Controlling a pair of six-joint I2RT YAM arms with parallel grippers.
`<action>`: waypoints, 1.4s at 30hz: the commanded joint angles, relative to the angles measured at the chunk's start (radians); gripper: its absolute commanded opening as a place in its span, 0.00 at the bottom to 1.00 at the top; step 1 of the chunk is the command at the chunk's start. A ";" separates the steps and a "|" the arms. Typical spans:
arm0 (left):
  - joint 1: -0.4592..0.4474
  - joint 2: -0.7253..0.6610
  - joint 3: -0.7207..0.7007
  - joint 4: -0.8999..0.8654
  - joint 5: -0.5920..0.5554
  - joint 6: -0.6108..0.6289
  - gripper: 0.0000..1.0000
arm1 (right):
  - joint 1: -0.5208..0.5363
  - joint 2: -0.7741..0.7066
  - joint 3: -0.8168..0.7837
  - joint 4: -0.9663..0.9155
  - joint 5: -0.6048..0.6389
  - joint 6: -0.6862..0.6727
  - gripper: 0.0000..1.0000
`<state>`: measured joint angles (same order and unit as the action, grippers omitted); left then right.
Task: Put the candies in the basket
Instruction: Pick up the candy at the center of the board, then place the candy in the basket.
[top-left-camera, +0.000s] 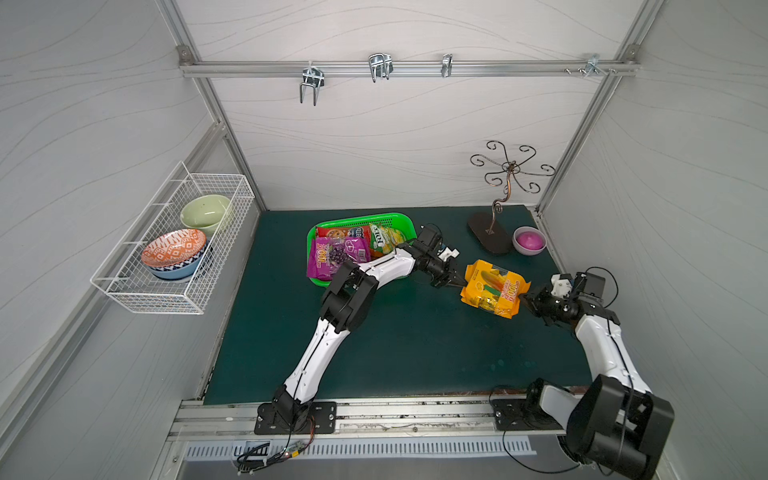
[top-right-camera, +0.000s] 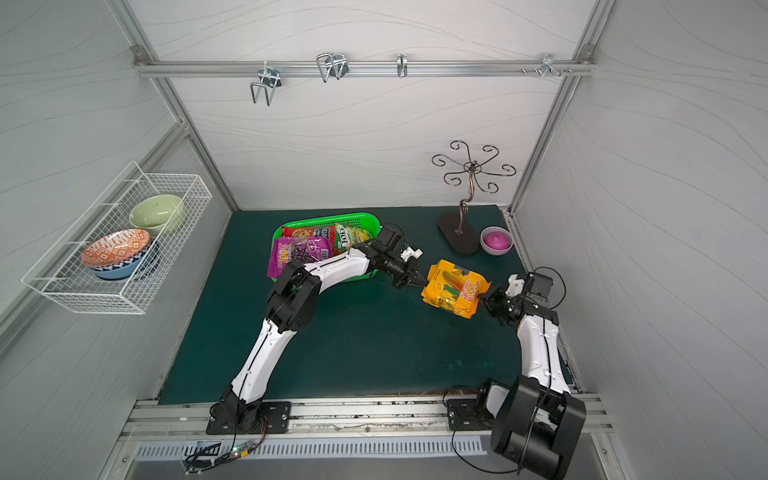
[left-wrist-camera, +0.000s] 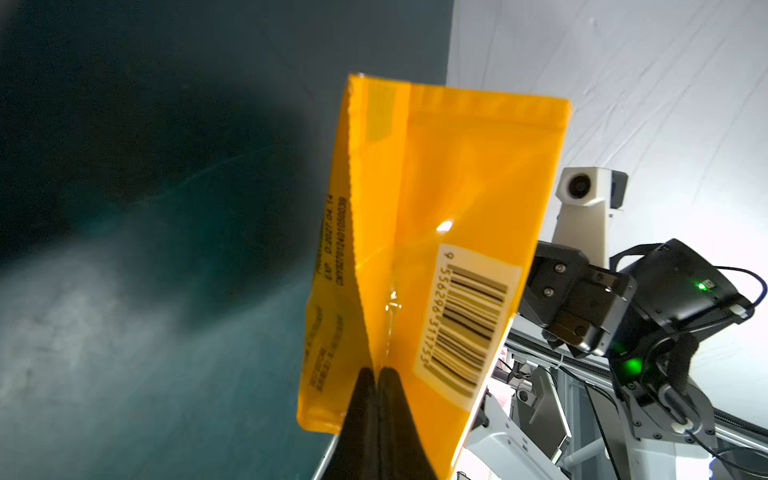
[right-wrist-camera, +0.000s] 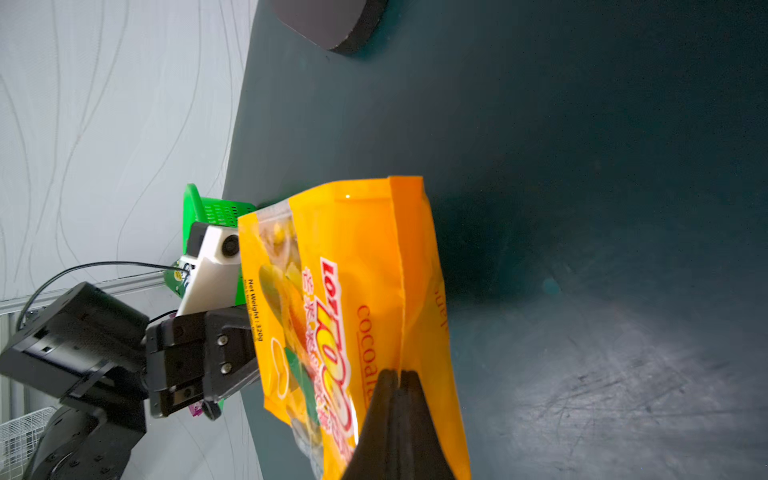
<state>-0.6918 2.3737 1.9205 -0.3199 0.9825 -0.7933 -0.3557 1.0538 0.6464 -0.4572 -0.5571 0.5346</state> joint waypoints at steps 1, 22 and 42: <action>0.002 -0.108 0.080 -0.022 0.014 0.065 0.00 | 0.025 -0.052 0.019 -0.029 0.005 0.015 0.00; 0.280 -0.502 -0.036 -0.363 -0.077 0.391 0.00 | 0.641 0.179 0.373 0.110 0.313 0.010 0.00; 0.555 -0.607 -0.308 -0.381 -0.248 0.662 0.00 | 0.782 0.857 0.911 0.203 0.259 0.008 0.00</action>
<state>-0.1570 1.7767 1.6249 -0.7452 0.7635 -0.2165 0.4316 1.8759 1.5093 -0.2893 -0.3065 0.5514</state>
